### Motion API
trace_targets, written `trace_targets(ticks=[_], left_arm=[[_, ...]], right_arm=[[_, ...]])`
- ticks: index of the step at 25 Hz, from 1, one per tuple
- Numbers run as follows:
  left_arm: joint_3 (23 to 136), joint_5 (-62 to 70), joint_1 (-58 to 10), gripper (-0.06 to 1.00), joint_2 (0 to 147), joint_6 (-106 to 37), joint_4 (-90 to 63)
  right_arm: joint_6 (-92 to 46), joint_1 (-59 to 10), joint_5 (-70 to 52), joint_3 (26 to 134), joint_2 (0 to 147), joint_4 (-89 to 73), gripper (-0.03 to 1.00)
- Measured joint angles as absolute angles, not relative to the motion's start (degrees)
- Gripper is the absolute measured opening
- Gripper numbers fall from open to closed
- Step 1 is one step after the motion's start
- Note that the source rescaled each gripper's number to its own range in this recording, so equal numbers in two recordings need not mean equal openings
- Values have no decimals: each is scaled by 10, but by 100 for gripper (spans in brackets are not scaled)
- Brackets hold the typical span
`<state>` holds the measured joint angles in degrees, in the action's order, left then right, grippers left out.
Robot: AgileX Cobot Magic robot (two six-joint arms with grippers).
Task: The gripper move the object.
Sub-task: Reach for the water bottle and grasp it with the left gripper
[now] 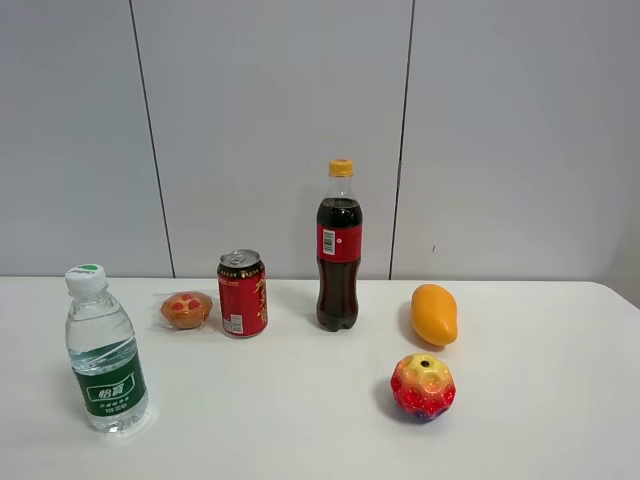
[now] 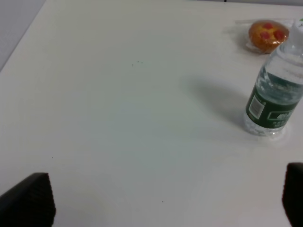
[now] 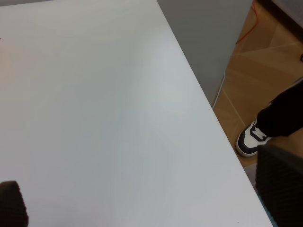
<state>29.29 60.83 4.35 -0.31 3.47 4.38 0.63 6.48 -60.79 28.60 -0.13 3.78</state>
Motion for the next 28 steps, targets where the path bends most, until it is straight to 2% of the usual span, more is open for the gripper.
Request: trace_targets(ticks=[20, 28], left_arm=[[301, 590, 43, 96, 2, 34, 3], [309, 481, 43, 96, 127, 25, -34]], right_arm=[[6, 65, -608, 286, -1, 38, 100], [6, 65, -608, 286, -1, 38, 100]])
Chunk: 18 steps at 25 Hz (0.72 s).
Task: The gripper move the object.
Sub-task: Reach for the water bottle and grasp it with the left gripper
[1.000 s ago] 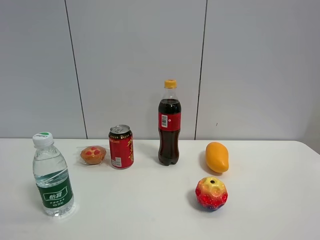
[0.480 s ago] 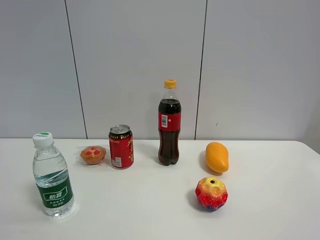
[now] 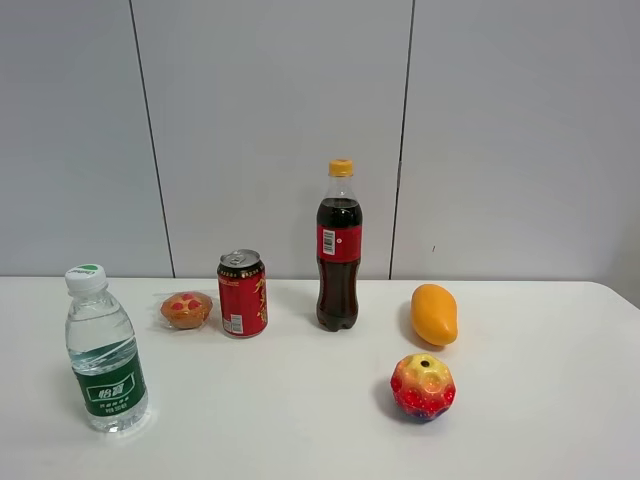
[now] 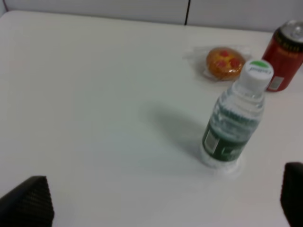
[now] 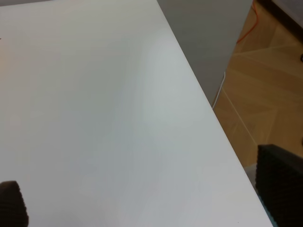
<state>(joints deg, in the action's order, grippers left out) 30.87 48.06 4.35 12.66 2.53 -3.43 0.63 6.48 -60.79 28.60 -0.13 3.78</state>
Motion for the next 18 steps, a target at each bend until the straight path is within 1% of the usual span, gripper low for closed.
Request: trace_targets(ticks=[6, 12, 15, 18], left_arm=[[309, 362, 43, 96, 246, 11, -53], [309, 237, 39, 96, 337, -49, -87], [309, 175, 7, 96, 362, -67, -92], [309, 117, -45, 96, 388, -71, -92]], right_arm=[[6, 65, -608, 286, -1, 38, 100], [6, 65, -608, 286, -1, 38, 100], [6, 65, -608, 286, -1, 38, 100], [6, 65, -608, 286, -1, 38, 100]])
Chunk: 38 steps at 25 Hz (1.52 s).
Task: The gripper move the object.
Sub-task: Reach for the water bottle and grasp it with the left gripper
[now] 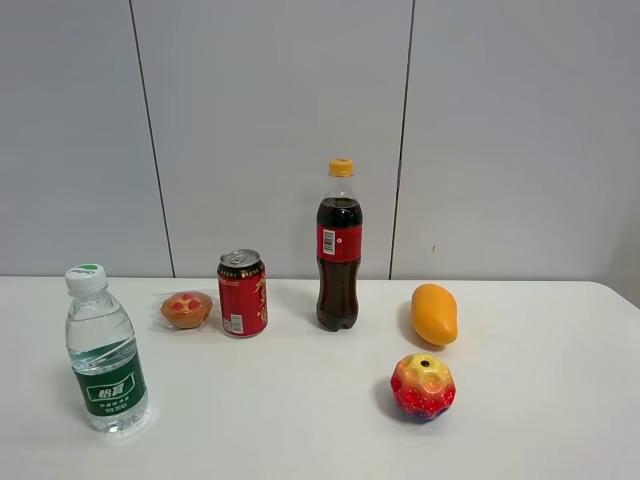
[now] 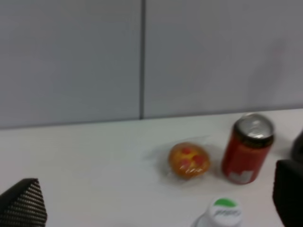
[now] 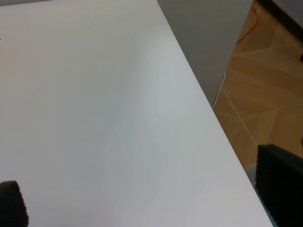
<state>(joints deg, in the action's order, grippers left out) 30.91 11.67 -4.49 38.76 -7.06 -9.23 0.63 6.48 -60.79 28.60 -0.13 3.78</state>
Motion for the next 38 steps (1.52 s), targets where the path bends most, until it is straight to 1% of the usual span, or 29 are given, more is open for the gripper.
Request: trace_targets(ticks=[7, 10, 13, 17, 23, 27, 34, 38], left_arm=[[309, 60, -175, 96, 470, -71, -71], [309, 36, -217, 96, 504, -71, -54], [309, 13, -236, 96, 532, -71, -46], [287, -52, -237, 96, 560, -71, -45], [201, -193, -237, 96, 589, -71, -45], [172, -234, -234, 96, 614, -71, -45], [166, -279, -167, 96, 673, -71, -35], [166, -305, -160, 96, 704, -71, -19]], right_arm=[[6, 65, -608, 286, -1, 38, 100], [6, 65, -608, 286, -1, 38, 100], [6, 65, -608, 286, -1, 38, 100], [6, 65, -608, 286, -1, 38, 100], [6, 65, -608, 286, -1, 38, 100], [6, 65, -608, 286, -1, 38, 100], [6, 65, -608, 286, -1, 38, 100], [6, 65, -608, 286, -1, 38, 100]])
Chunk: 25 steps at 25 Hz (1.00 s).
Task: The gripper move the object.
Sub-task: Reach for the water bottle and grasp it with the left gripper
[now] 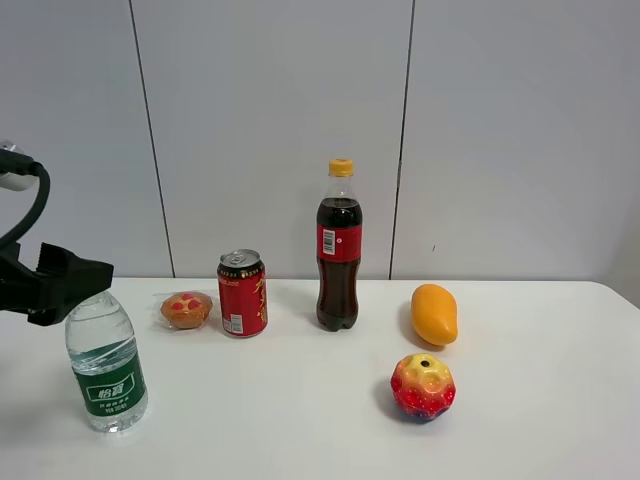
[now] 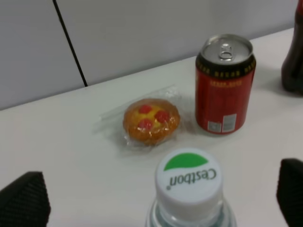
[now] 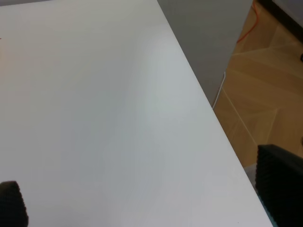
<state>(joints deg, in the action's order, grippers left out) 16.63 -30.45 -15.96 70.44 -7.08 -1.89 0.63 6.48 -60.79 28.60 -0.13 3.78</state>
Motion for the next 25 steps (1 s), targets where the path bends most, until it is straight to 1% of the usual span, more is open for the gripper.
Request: trace_targets(ticks=[10, 19, 25], left_arm=[[164, -381, -160, 96, 800, -60, 22], [165, -501, -160, 96, 928, -40, 39], [165, -538, -160, 96, 991, -38, 43]], right_arm=[[6, 65, -608, 286, -1, 38, 100], [6, 65, -608, 286, -1, 38, 100], [6, 65, -608, 286, -1, 38, 100]])
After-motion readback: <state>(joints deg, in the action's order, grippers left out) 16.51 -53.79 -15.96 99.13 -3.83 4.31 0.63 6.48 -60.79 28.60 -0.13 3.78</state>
